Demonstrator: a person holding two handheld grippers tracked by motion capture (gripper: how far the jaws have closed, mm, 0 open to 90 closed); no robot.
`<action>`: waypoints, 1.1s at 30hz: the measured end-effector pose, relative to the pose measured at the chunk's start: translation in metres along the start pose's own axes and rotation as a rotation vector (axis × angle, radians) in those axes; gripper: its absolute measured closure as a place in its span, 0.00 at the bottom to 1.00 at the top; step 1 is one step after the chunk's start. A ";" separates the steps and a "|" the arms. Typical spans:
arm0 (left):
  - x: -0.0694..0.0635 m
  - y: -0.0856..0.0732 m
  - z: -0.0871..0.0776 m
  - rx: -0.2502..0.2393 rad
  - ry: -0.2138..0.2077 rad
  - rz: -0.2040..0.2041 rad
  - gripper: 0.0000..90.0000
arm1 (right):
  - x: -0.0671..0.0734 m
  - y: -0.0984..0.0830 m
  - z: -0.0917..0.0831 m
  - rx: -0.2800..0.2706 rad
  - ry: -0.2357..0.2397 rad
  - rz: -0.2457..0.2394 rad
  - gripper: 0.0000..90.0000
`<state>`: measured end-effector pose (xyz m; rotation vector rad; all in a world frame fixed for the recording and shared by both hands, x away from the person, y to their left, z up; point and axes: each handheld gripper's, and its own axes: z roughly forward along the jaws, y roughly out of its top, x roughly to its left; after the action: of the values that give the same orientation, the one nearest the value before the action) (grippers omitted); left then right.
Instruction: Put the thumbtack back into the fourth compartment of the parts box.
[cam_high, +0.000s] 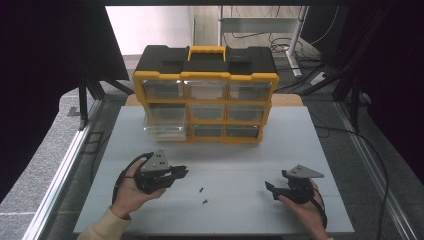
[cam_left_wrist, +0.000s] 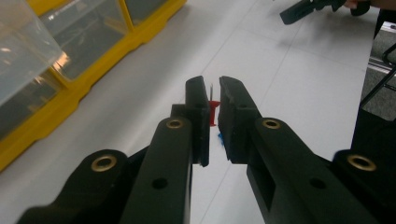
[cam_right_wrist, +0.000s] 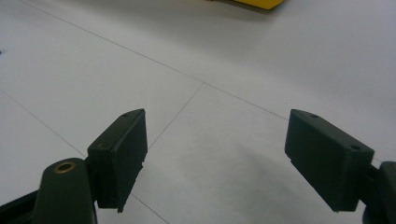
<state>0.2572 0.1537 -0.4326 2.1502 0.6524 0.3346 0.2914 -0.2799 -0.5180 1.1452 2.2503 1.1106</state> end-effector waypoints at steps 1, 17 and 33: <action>0.000 0.001 0.000 -0.005 0.002 0.004 0.91 | 0.000 0.000 0.000 0.001 0.000 0.001 0.24; 0.011 0.011 -0.005 -0.044 0.026 -0.004 0.91 | 0.002 -0.001 -0.002 0.003 -0.002 0.006 0.23; 0.020 0.023 -0.012 -0.094 0.059 -0.021 0.91 | 0.000 -0.002 -0.005 -0.008 -0.008 0.016 0.23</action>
<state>0.2762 0.1605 -0.4071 2.0492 0.6786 0.4102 0.2875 -0.2832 -0.5160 1.1648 2.2326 1.1184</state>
